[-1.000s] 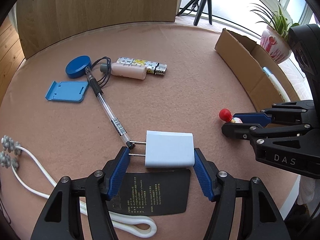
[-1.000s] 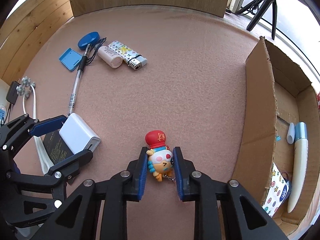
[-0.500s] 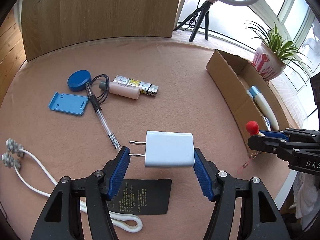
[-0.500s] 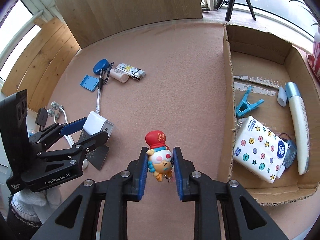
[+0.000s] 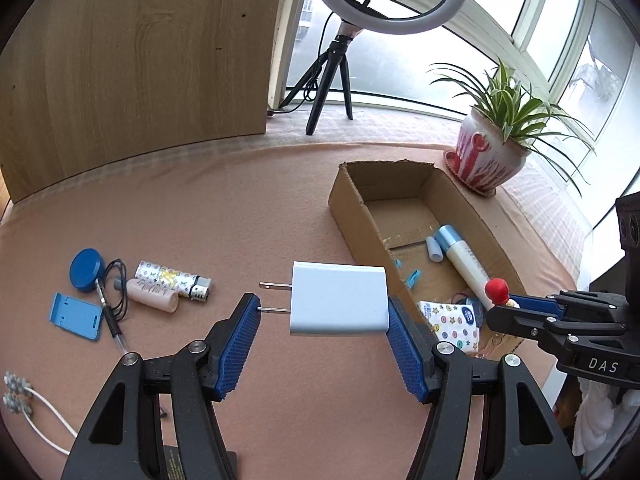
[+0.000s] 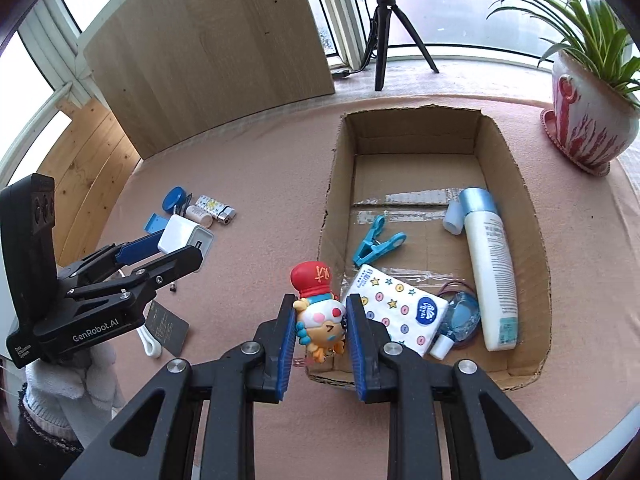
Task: Organize objects
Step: 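Carry the charger and toy into the box and open both tools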
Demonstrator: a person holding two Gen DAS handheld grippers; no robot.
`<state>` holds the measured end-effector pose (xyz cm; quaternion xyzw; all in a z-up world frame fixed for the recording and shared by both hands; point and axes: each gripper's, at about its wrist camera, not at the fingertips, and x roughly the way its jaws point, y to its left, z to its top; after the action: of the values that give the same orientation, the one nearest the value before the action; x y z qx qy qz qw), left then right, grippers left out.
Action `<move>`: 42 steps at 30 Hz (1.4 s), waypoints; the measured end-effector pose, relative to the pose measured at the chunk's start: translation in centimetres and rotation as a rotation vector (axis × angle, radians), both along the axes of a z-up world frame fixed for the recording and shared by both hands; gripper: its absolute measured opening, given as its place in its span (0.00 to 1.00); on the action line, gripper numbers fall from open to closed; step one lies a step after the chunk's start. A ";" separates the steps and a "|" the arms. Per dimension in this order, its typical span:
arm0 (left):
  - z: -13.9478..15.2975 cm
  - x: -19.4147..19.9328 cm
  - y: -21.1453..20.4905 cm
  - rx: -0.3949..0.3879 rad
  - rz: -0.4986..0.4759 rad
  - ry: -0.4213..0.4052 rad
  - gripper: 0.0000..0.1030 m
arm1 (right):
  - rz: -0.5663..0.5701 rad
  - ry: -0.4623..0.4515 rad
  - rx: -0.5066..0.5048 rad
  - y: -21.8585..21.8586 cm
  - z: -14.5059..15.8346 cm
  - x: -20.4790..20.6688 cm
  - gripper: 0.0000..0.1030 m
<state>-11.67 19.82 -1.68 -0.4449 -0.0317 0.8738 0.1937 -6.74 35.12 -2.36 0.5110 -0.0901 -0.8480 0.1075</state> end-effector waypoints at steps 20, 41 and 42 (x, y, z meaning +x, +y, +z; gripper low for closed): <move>0.5 -9.9 12.9 -0.010 -0.076 0.016 0.65 | -0.043 0.011 0.000 6.1 -1.0 -3.6 0.21; -1.2 -10.6 11.6 -0.036 -0.002 -0.030 0.72 | -0.045 0.033 -0.005 6.6 -1.3 -4.1 0.59; -1.1 -10.3 11.2 -0.030 0.005 -0.027 0.72 | -0.044 0.031 -0.011 6.6 -1.2 -4.0 0.59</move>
<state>-21.98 31.05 -2.76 -0.4593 -0.0220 0.8686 0.1844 -10.78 41.72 -3.60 0.4952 -0.1042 -0.8575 0.0930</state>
